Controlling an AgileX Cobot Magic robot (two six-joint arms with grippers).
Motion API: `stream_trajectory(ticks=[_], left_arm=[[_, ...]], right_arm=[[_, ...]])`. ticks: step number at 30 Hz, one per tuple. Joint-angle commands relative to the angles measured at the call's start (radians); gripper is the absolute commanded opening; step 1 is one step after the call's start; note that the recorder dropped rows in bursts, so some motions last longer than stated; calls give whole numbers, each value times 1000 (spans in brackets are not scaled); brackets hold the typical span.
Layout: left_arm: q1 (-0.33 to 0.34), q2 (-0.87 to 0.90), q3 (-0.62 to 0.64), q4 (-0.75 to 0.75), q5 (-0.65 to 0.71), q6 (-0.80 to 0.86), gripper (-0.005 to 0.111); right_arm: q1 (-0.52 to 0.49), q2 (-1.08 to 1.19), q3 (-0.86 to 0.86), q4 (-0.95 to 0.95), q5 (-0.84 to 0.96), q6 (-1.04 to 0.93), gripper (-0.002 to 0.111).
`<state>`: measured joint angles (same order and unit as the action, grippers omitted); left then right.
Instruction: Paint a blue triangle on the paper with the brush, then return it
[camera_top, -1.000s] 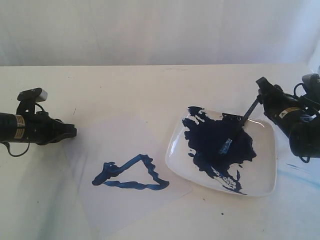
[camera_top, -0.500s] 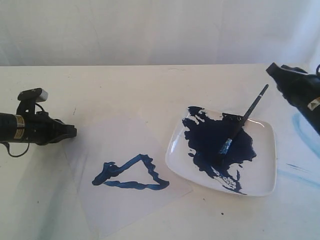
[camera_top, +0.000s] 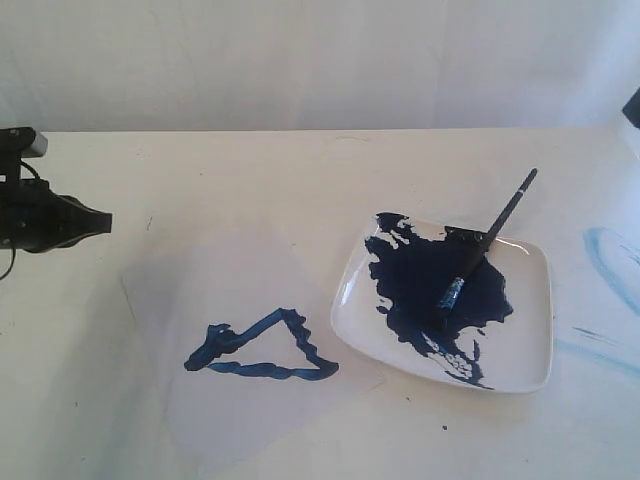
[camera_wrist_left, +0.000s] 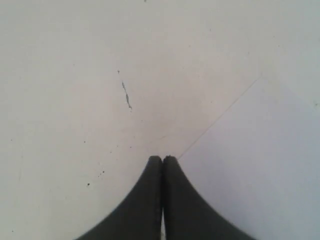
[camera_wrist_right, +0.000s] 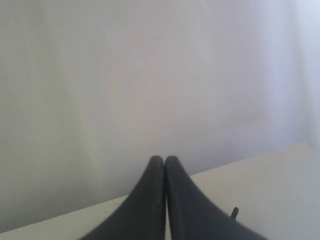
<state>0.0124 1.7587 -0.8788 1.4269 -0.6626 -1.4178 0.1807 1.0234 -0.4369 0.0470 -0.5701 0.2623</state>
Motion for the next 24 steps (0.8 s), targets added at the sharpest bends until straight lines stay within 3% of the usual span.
stream_trajectory(ticks=[1, 5, 17, 24], left_arm=[[5, -23, 10, 7, 6, -6, 0], [5, -23, 10, 16, 11, 1, 0], [5, -23, 10, 16, 20, 5, 0], [5, -23, 10, 16, 36, 5, 0]], right_arm=[[-3, -135, 7, 1, 153, -67, 0], [-3, -260, 7, 1, 326, -202, 0], [-3, -635, 7, -3, 793, -334, 0], [-3, -711, 7, -3, 863, -388, 0]])
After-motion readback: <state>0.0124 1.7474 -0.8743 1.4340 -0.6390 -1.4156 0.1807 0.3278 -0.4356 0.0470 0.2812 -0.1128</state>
